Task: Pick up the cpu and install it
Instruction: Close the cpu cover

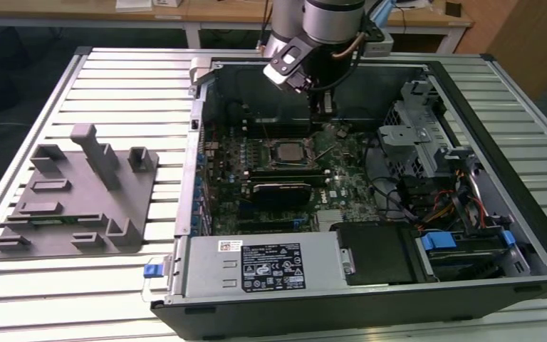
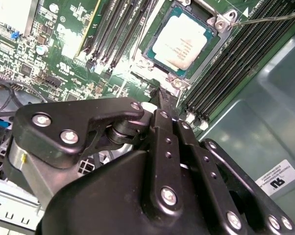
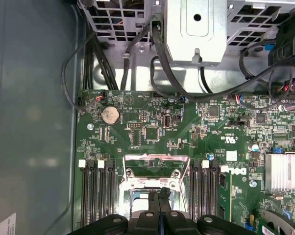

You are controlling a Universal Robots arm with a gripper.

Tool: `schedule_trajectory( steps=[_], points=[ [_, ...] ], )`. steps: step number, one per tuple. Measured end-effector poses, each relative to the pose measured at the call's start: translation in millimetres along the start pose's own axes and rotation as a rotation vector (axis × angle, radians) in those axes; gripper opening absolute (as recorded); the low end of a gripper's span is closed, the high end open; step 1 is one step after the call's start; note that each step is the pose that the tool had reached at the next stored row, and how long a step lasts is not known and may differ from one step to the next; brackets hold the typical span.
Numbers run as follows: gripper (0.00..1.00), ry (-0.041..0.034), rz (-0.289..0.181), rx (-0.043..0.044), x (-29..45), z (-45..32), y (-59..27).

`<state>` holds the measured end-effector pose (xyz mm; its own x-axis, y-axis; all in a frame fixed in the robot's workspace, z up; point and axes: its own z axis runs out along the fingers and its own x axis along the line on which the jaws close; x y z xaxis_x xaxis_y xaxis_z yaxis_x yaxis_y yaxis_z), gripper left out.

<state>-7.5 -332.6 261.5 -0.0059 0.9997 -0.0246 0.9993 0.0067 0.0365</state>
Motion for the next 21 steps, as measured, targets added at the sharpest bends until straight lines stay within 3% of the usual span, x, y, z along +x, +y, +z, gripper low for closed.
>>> schedule_trajectory(
  steps=[21],
  points=[
    [0.11, -0.0001, 0.0, 0.0, -0.2, 1.2, 33.6]
  ],
)
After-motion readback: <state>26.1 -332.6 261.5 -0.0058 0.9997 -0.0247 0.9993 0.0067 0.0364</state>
